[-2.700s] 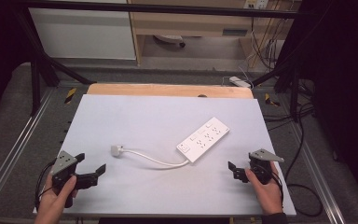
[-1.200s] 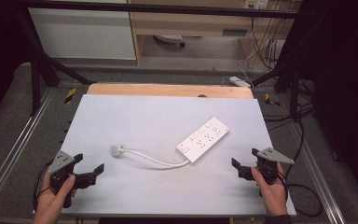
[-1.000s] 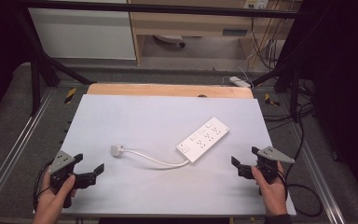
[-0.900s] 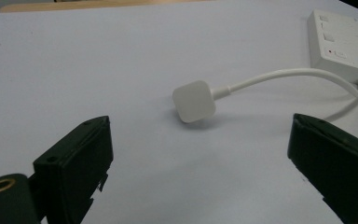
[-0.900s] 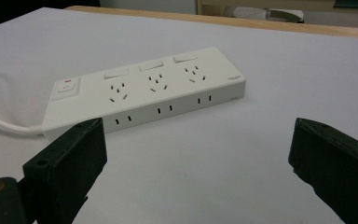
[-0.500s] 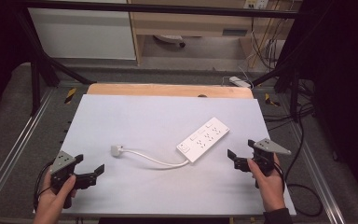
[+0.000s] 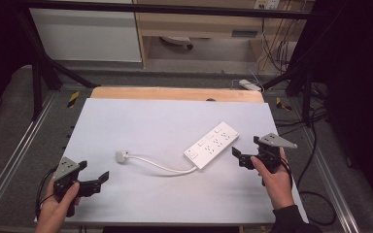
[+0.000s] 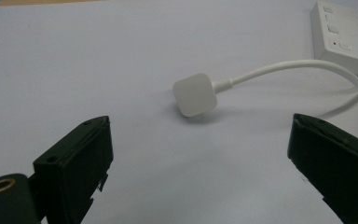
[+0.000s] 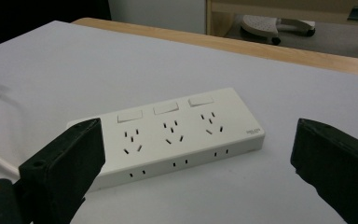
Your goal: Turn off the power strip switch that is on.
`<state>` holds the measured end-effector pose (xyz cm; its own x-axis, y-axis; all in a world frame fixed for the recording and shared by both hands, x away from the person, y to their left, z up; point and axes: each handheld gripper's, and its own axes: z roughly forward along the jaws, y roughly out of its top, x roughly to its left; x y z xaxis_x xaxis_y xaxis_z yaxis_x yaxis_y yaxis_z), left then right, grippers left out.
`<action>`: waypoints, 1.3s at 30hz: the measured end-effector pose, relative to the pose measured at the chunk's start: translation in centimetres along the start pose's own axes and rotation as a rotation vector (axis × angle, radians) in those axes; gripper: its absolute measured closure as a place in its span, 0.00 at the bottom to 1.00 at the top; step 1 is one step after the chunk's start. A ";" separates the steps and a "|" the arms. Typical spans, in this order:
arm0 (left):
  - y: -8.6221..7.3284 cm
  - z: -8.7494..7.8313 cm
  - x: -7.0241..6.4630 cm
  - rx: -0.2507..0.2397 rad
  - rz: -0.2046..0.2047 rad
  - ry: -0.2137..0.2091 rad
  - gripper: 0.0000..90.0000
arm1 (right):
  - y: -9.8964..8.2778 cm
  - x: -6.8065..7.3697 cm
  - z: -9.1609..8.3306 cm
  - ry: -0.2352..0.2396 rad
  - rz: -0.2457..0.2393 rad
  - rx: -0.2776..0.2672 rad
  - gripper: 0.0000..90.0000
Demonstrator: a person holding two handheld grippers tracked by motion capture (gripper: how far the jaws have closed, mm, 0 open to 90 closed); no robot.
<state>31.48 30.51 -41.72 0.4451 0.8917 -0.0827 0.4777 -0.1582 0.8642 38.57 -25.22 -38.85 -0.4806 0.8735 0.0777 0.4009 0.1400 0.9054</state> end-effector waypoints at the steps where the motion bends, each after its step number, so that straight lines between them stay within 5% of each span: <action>1: 0.0 0.0 0.0 0.000 0.001 0.000 0.07 | 0.4 0.1 0.2 0.006 -0.003 0.003 0.04; 26: -0.1 0.1 -0.1 0.008 0.006 0.001 0.07 | 3.4 0.1 2.4 0.018 -0.016 0.047 0.07; 31: -0.1 0.1 -0.1 0.008 0.007 0.000 0.07 | 4.0 0.0 3.0 0.000 -0.013 0.047 0.13; 39: -0.1 0.1 -0.1 0.009 0.010 0.001 0.07 | 4.6 -0.1 3.6 -0.002 -0.027 0.037 0.40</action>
<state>31.46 30.35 -41.84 0.4491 0.8904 -0.0740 0.4800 -0.1705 0.8605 43.27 -22.93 -36.24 -0.4901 0.8701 0.0522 0.4166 0.1812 0.8909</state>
